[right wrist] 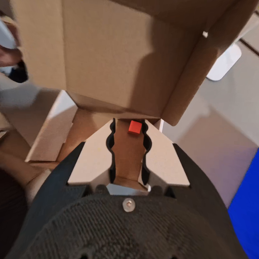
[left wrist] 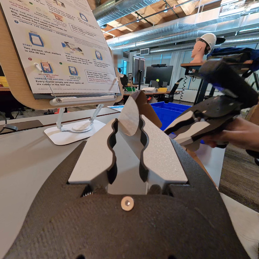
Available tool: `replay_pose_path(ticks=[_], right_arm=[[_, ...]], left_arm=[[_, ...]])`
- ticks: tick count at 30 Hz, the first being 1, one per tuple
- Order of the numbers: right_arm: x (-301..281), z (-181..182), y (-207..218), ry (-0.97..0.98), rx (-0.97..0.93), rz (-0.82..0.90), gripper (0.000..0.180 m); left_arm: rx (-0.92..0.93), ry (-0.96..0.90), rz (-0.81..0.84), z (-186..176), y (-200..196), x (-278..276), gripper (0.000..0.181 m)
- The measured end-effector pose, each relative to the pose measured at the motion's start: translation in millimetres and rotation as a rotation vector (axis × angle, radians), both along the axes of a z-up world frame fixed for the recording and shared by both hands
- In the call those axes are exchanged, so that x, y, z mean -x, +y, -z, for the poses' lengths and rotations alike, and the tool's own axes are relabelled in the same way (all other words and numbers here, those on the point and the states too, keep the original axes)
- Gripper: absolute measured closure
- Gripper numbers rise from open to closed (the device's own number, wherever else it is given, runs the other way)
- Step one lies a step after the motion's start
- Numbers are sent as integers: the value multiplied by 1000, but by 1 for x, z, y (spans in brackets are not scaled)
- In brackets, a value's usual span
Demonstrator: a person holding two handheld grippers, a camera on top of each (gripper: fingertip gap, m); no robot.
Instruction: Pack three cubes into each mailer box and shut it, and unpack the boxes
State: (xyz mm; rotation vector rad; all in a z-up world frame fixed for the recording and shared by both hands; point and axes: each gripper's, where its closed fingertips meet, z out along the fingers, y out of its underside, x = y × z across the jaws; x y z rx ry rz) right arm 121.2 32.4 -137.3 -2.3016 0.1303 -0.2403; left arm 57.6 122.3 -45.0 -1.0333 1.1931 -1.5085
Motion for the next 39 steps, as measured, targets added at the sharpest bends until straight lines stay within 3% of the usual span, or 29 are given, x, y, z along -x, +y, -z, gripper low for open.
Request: replay_pose_path(ticks=[10, 14, 17, 21, 23, 27, 29, 34, 39], right_arm=[[-16, 47, -6, 53, 231, 73, 155], [-8, -4, 0, 67, 29, 10, 159], [-27, -52, -24, 42, -90, 59, 159], [-93, -111, -100, -43, -167, 267, 160], [-127, -118, -154, -37, -134, 402, 160], [-178, -72, -262, 52, 60, 667, 159], [-188, -36, -291, 150, 129, 724, 159], [-192, 32, -314, 336, 255, 736, 159], [-190, 29, -324, 273, 364, 753, 159]], left_arm=[[-23, -9, 20, -1, -8, 1, 152], [-30, -7, 17, -1, -8, 1, 152], [-34, -7, 15, -1, -7, 1, 152], [-32, -7, 15, 0, -7, 1, 152], [-32, -7, 15, 0, -6, 1, 152], [-31, -7, 14, 0, -7, 1, 152], [-31, -7, 12, -1, -7, 1, 152], [-36, -7, 12, -1, -9, 0, 151], [-29, -6, 12, 0, -7, 0, 152]])
